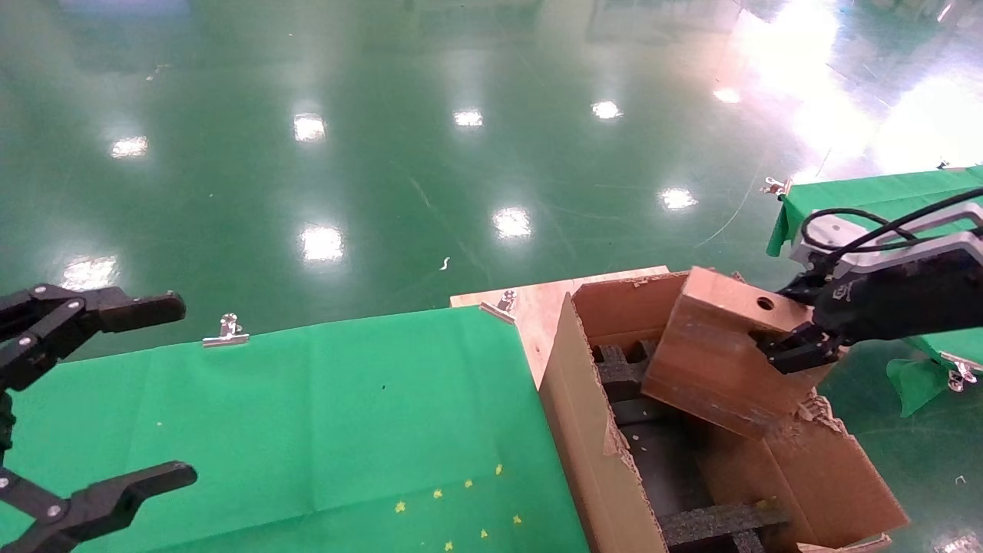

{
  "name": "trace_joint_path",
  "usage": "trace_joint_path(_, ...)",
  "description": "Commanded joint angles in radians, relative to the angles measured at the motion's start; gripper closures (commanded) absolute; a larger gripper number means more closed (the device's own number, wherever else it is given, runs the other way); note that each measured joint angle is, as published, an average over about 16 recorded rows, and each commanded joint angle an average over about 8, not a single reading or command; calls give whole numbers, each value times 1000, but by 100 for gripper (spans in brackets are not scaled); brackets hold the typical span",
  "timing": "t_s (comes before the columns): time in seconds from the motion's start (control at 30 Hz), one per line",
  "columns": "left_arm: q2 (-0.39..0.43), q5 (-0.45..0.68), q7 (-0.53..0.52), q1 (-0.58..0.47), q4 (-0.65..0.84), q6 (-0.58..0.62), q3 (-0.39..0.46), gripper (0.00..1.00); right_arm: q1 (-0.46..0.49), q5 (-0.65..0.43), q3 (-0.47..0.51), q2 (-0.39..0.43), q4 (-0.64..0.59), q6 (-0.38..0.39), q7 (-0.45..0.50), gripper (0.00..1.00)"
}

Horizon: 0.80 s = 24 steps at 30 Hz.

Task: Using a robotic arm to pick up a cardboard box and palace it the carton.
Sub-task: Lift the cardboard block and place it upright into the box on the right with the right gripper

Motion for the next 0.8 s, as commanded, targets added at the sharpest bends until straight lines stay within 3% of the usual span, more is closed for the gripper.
trace_joint_path(0.03,0,0,0,0,0,0,0,0,-29,0,-6,20,41,48,60,100)
trace_joint_path(0.37,0,0,0,0,0,0,0,0,-107,-97,-56,124,318,219,558,100)
trace_joint_path(0.63,0,0,0,0,0,0,0,0,-142,-249,-95,156,425,280,912,100)
trace_joint_path(0.8,0,0,0,0,0,0,0,0,-148,-353,-112,139,453,272,1102,100)
